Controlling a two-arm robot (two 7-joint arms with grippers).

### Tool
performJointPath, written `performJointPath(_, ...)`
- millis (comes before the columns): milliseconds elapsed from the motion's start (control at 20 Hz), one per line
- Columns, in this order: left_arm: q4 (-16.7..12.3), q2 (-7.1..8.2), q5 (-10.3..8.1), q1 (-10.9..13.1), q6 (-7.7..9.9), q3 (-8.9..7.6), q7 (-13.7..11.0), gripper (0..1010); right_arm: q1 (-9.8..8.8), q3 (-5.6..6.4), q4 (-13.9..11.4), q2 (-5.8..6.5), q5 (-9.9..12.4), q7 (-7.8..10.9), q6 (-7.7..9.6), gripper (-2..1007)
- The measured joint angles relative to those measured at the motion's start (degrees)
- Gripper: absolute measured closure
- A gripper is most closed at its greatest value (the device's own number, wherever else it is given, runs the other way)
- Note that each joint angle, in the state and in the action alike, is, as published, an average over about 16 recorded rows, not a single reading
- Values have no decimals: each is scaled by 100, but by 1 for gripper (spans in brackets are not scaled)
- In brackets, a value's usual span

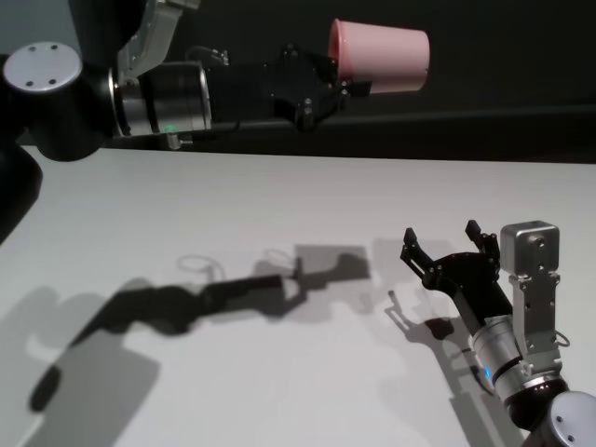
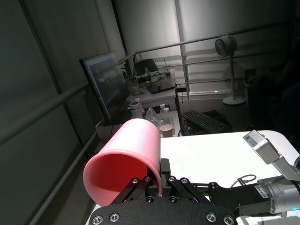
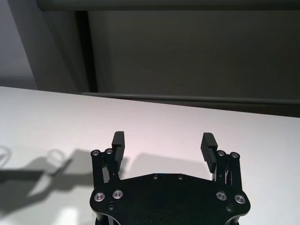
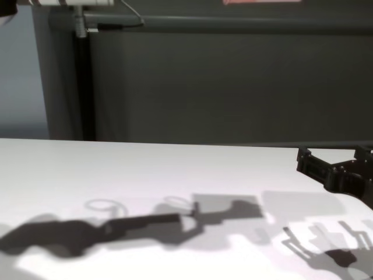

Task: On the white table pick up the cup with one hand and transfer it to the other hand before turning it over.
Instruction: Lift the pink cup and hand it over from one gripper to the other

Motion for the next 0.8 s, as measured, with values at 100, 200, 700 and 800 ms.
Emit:
performJointPath(100,-3,3,-2,2,2,-1,2,960,0,0,0,0,0,0,0,5)
performJointPath(200,-4,3,-2,2,2,-2,2,960,0,0,0,0,0,0,0,5)
performJointPath(700,0,0,12,-3,2,-1,0,961,0,0,0,0,0,0,0,5)
performJointPath(800,1,0,14,-4,2,-1,-1,961,0,0,0,0,0,0,0,5)
